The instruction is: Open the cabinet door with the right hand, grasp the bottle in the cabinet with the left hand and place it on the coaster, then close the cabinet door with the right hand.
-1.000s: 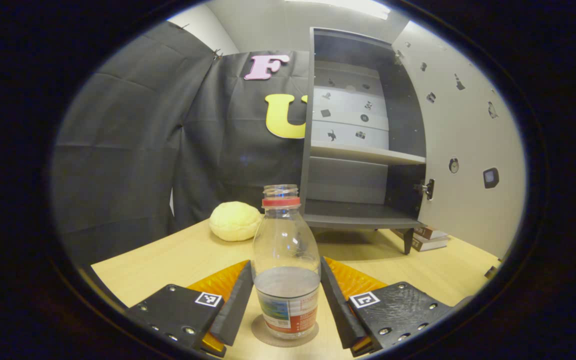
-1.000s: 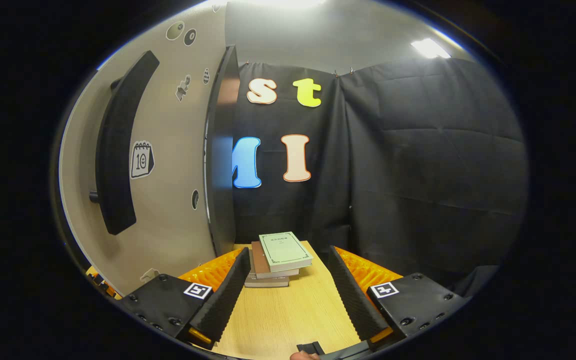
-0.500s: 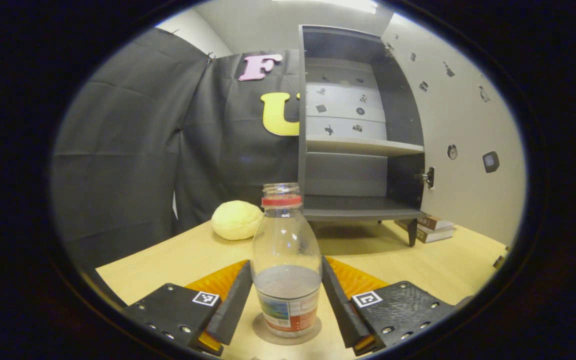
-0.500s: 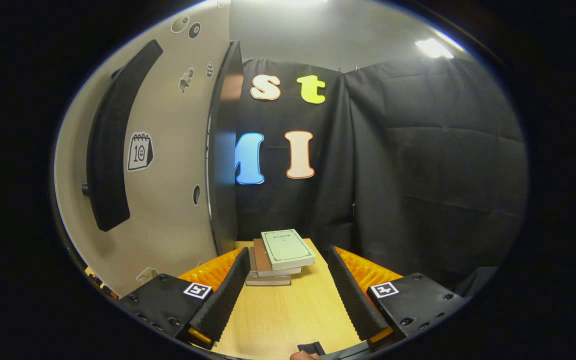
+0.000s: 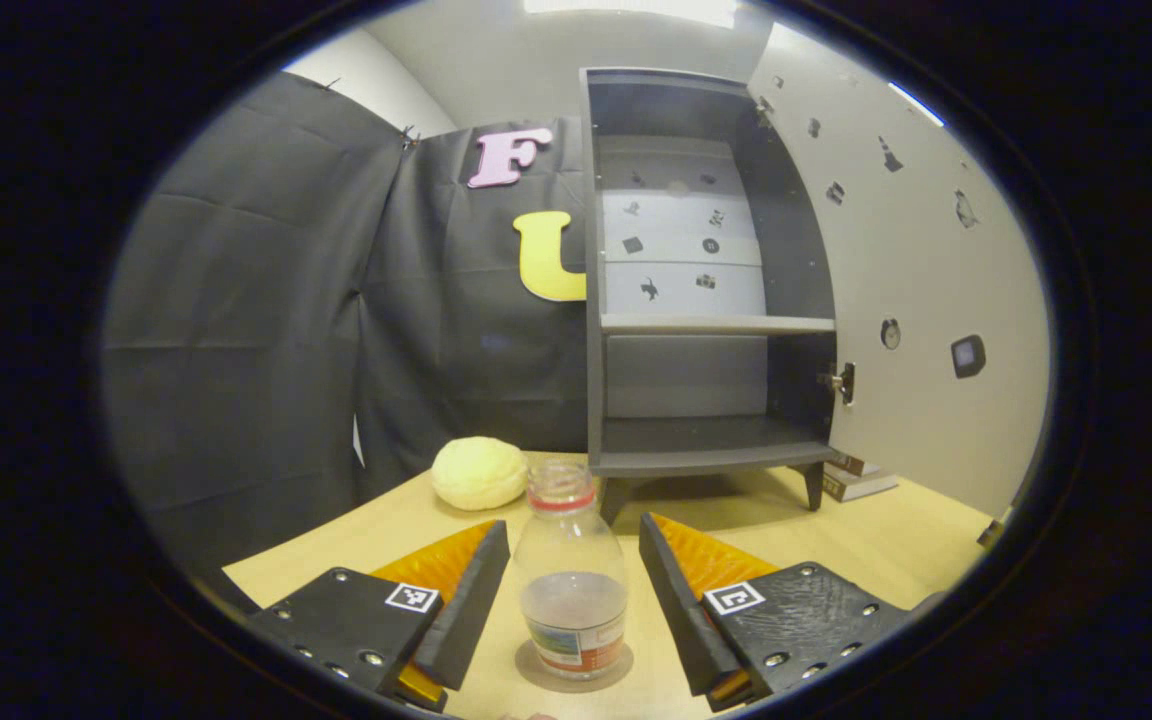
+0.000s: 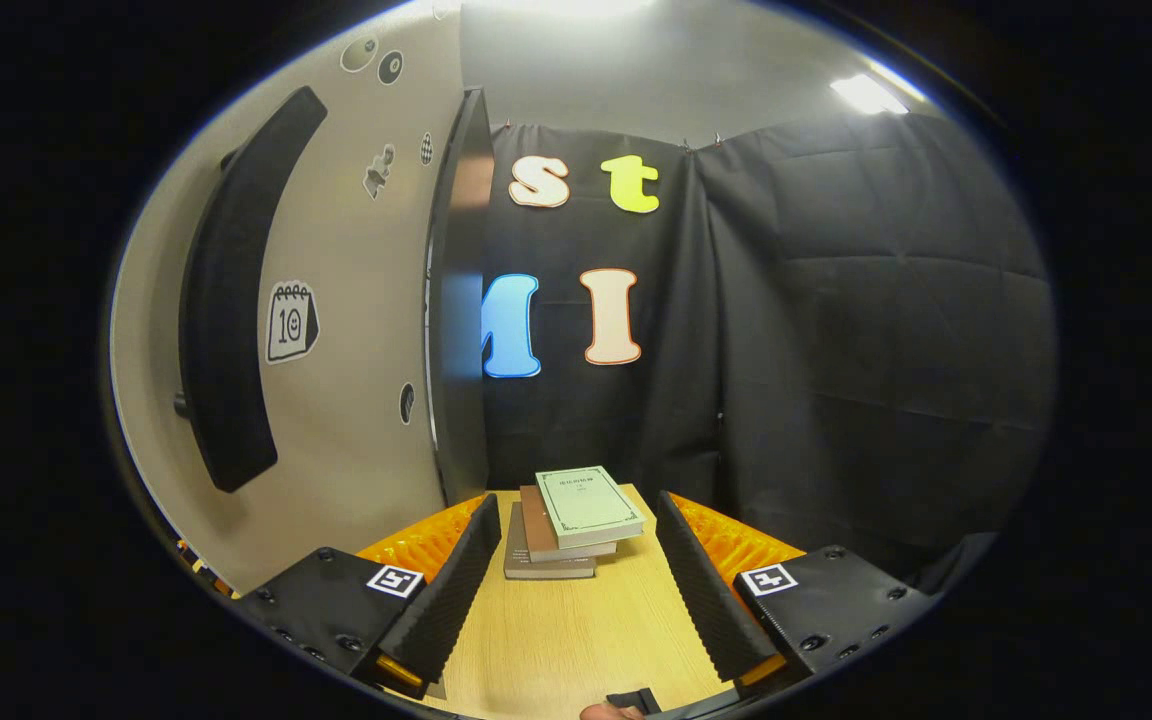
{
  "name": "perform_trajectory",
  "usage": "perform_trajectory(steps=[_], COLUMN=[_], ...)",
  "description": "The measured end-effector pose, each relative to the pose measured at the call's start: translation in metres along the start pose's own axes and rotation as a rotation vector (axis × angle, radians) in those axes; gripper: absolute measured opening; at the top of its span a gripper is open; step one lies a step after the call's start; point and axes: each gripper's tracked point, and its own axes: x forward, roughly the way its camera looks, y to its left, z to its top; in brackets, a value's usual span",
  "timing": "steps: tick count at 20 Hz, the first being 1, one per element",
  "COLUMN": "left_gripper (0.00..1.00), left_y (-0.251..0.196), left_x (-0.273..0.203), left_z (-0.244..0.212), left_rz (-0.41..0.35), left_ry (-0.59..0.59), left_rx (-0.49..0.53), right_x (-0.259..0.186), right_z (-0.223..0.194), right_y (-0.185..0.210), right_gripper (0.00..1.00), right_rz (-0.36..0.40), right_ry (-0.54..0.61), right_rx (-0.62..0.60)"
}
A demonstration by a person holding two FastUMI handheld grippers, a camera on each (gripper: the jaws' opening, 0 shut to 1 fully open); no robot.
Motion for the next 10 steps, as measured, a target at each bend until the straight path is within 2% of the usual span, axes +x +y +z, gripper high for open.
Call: perform_trajectory(steps=[1,7,10], left_gripper=[0.81,0.78,0.78], left_y=[0.002,0.019,0.026], left_x=[-0.002,-0.023,-0.038], left_z=[0.012,0.087,0.135], left_rz=[0.009,0.077,0.085], left_ry=[-0.009,-0.014,-0.061], left_rx=[0.001,0.029,0.038], right_x=[-0.002,-0.009,-0.016], right_z=[0.004,0.037,0.062], right_y=[-0.002,0.002,0.006], right_gripper=[0.99,1.00,0.99], right_rz=[-0.001,0.040,0.064], right_ry=[-0.009,-0.054,-0.095], right_rx=[0.007,0.044,0.060])
